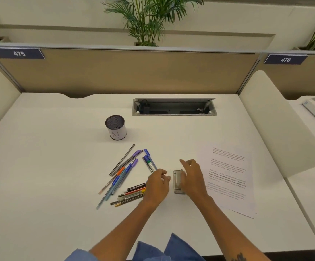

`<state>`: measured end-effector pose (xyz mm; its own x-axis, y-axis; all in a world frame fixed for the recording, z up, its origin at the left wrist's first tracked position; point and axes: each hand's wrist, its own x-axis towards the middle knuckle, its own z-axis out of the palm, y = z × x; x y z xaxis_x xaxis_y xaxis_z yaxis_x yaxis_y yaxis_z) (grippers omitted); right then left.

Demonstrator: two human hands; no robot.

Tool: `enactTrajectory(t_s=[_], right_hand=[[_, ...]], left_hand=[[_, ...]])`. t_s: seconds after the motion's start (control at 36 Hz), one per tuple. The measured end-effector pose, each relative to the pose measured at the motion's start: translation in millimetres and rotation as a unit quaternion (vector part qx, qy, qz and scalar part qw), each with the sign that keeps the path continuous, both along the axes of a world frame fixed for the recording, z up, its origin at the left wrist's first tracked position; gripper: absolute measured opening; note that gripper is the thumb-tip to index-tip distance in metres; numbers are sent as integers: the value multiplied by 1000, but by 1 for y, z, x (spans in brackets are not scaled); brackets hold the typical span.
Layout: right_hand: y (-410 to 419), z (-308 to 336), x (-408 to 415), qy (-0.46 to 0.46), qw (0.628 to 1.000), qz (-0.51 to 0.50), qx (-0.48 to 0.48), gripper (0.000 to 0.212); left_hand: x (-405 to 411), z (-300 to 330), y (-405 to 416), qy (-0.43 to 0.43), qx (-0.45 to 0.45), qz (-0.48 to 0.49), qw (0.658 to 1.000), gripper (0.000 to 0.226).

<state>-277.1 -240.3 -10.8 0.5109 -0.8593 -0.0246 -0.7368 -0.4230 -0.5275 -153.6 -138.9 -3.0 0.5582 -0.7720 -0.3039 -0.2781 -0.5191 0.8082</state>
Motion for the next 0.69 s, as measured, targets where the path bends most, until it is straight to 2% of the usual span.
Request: enactTrajectory(t_s=[0.06, 0.11, 0.22, 0.28, 0.36, 0.47, 0.69], right_hand=[[9, 3, 16, -33, 999, 7, -4, 43], [18, 2, 33, -45, 998, 47, -9, 41], [33, -9, 71, -42, 992, 116, 5, 48], [39, -16, 86, -37, 991, 129, 16, 55], [45, -32, 99, -30, 989, 143, 27, 72], [50, -49, 107, 1, 986, 168, 19, 84], [51, -56, 121, 42, 984, 172, -7, 76]], left_hand=[[14, -4, 15, -106, -12, -38, 994, 37], [31, -16, 32, -192, 12, -67, 979, 57], [65, -50, 71, -286, 57, -95, 952, 118], [82, -59, 85, -329, 79, -111, 934, 132], [104, -58, 94, -356, 87, -131, 921, 139], [122, -57, 95, -372, 108, -160, 908, 133], [143, -69, 91, -363, 124, -199, 902, 117]])
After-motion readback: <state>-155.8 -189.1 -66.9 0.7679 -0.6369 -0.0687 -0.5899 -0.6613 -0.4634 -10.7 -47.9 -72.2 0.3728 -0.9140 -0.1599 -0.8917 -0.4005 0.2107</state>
